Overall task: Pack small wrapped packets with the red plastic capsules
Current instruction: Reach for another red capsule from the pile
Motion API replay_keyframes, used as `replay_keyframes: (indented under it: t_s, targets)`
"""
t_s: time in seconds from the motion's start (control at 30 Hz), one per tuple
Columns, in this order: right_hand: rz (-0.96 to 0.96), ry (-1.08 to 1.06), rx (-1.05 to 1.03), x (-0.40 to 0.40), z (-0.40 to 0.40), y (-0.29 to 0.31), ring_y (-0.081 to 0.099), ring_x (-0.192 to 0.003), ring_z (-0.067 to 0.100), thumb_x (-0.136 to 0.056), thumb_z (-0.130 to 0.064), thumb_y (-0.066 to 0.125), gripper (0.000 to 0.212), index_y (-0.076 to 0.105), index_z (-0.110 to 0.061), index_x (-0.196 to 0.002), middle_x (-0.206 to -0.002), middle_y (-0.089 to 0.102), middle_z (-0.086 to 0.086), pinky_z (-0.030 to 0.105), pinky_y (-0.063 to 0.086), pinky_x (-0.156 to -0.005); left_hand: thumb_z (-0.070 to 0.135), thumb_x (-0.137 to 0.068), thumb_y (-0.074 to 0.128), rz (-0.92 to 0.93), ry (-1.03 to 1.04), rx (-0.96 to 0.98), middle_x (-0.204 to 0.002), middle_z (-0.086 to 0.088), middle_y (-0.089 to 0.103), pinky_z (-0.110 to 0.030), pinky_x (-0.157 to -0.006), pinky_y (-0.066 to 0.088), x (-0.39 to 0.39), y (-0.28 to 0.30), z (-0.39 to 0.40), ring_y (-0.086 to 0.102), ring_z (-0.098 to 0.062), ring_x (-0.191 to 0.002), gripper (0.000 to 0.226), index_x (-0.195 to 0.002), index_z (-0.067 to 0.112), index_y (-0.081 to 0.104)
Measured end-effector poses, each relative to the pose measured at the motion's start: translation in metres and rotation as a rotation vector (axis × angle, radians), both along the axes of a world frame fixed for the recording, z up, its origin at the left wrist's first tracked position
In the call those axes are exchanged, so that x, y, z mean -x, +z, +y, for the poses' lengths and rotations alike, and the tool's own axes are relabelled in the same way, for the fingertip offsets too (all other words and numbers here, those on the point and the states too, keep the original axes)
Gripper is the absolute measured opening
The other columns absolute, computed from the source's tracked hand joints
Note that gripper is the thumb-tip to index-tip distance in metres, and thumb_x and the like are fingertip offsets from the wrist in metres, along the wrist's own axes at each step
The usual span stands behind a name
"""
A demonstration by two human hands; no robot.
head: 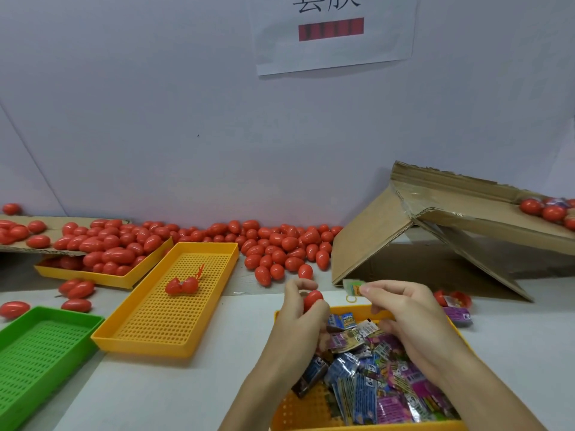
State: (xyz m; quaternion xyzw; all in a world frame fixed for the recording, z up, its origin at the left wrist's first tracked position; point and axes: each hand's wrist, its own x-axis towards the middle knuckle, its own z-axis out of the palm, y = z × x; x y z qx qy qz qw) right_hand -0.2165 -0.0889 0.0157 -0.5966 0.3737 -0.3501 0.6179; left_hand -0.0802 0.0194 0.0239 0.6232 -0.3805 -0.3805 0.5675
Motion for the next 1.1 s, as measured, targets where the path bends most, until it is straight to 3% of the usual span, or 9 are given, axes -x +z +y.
replay_keyframes:
  t_s: [0.13, 0.2, 0.27, 0.47, 0.6, 0.77, 0.97, 1.1]
  targets:
    - [-0.057, -0.099, 0.019, -0.002, -0.001, -0.001, 0.064, -0.068, 0.011, -0.091, -0.022, 0.070, 0.008, 0.078, -0.019, -0.092, -0.058, 0.064, -0.007, 0.024, 0.048, -0.059, 0.021, -0.102, 0.052, -0.037, 0.030, 0.014, -0.073, 0.000, 0.062, -0.027, -0.060, 0.054, -0.001, -0.004, -0.003, 0.060, -0.012, -0.061, 0.012, -0.113, 0.025, 0.048]
    - [-0.052, -0.113, 0.100, -0.002, 0.000, -0.001, 0.067, -0.062, 0.001, -0.092, -0.021, 0.068, 0.006, 0.074, -0.023, -0.092, -0.062, 0.069, -0.014, 0.013, 0.047, -0.049, 0.025, -0.100, 0.058, -0.052, 0.049, 0.063, -0.074, 0.004, 0.069, -0.024, -0.060, 0.056, -0.001, -0.005, -0.003, 0.065, -0.012, -0.061, 0.015, -0.114, 0.027, 0.054]
    - [-0.031, -0.112, 0.193, -0.002, 0.001, -0.001, 0.067, -0.067, -0.005, -0.092, -0.023, 0.068, 0.006, 0.072, -0.027, -0.092, -0.070, 0.071, -0.018, 0.009, 0.047, -0.050, 0.024, -0.097, 0.063, -0.054, 0.082, 0.104, -0.079, 0.004, 0.070, -0.020, -0.060, 0.055, 0.000, -0.004, -0.003, 0.068, -0.012, -0.062, 0.017, -0.113, 0.029, 0.060]
    - [0.051, -0.100, 0.332, -0.003, 0.007, 0.002, 0.067, -0.083, 0.005, -0.090, -0.029, 0.070, 0.006, 0.070, -0.036, -0.091, -0.077, 0.071, -0.011, 0.019, 0.049, -0.068, 0.016, -0.088, 0.074, -0.134, 0.112, 0.158, -0.102, 0.010, 0.065, -0.018, -0.062, 0.056, 0.000, -0.004, -0.004, 0.072, -0.010, -0.081, 0.027, -0.107, 0.029, 0.060]
    - [0.070, -0.059, 0.357, -0.003, 0.008, 0.003, 0.067, -0.085, 0.004, -0.090, -0.028, 0.070, 0.007, 0.072, -0.034, -0.092, -0.082, 0.074, -0.012, 0.022, 0.051, -0.074, 0.018, -0.082, 0.081, -0.251, 0.140, 0.174, -0.098, 0.016, 0.065, -0.017, -0.066, 0.056, 0.000, -0.005, -0.004, 0.067, 0.000, -0.088, 0.030, -0.100, 0.032, 0.062]
    - [0.084, -0.029, 0.375, -0.005, 0.009, 0.003, 0.068, -0.085, 0.002, -0.090, -0.027, 0.070, 0.007, 0.074, -0.032, -0.094, -0.085, 0.074, -0.015, 0.026, 0.055, -0.078, 0.018, -0.081, 0.081, -0.287, 0.098, 0.182, -0.100, 0.014, 0.067, -0.025, -0.077, 0.060, 0.000, -0.006, -0.004, 0.067, -0.004, -0.093, 0.032, -0.102, 0.036, 0.064]
    - [0.058, -0.006, 0.391, -0.003, 0.010, 0.004, 0.072, -0.084, 0.005, -0.089, -0.022, 0.071, 0.008, 0.073, -0.028, -0.095, -0.087, 0.075, -0.011, 0.026, 0.058, -0.076, 0.023, -0.087, 0.076, -0.203, 0.101, 0.244, -0.097, 0.014, 0.070, -0.022, -0.069, 0.058, 0.000, -0.005, -0.005, 0.071, -0.014, -0.092, 0.022, -0.101, 0.037, 0.067]
    - [0.022, 0.020, 0.369, -0.004, 0.011, 0.004, 0.072, -0.085, 0.007, -0.086, -0.018, 0.075, 0.016, 0.067, -0.025, -0.098, -0.091, 0.073, -0.011, 0.022, 0.056, -0.067, 0.016, -0.083, 0.080, -0.151, 0.123, 0.245, -0.098, 0.007, 0.070, -0.020, -0.065, 0.058, -0.001, -0.005, -0.005, 0.071, -0.009, -0.090, 0.035, -0.111, 0.026, 0.061]
